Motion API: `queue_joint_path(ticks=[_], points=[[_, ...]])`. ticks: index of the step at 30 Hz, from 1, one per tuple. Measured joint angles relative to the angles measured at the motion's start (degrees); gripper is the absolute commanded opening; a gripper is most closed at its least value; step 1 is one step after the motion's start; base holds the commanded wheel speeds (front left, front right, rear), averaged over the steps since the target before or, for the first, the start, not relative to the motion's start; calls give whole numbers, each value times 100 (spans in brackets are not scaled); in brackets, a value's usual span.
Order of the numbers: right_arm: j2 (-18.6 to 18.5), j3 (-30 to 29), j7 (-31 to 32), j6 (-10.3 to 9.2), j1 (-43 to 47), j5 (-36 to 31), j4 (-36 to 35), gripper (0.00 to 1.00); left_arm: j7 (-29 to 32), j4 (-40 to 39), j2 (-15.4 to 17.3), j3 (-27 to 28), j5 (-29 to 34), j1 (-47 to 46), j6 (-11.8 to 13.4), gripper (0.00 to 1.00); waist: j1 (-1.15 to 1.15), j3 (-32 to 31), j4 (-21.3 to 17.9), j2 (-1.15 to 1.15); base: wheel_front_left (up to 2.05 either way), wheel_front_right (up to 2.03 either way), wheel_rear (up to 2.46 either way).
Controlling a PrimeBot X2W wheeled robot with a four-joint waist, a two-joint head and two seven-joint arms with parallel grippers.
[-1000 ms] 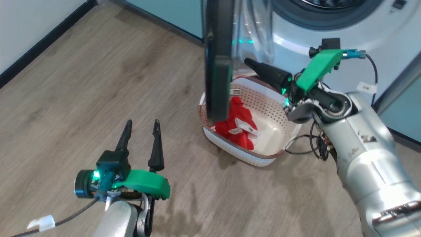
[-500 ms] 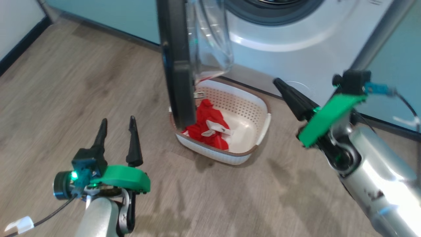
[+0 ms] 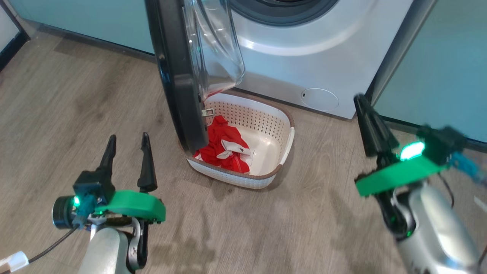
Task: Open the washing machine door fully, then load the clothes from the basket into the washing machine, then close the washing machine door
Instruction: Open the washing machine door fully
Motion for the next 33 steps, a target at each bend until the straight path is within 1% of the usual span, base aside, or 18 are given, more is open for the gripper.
queue_joint_path(ticks=[2,5,11,12,13,14,33], points=[[204,-238,0,0,316,-212,-189,0,0,-1,-1,-5,46,1,-8,100,0,5,-15,0,0,0,0],[328,-437,0,0,686,-506,-381,0,0,-1,-1,-12,46,1,-10,100,0,20,-26,0,0,0,0],[521,-678,0,0,884,-702,-480,0,0,-2,-1,-153,34,10,-60,100,0,42,-40,0,0,0,0],[542,-698,0,0,896,-706,-492,18,0,-1,-1,-172,12,13,-102,100,0,48,-44,0,0,0,0],[568,-733,0,0,913,-731,-527,90,0,2,-1,-177,-25,13,-131,100,0,55,-46,0,0,0,0],[580,-753,0,0,918,-724,-527,100,0,10,-1,-174,-31,13,-154,100,0,59,-46,0,0,0,0],[681,-826,0,0,920,-812,-512,100,0,34,-1,-174,-30,13,-152,100,0,53,-30,0,0,0,0]])
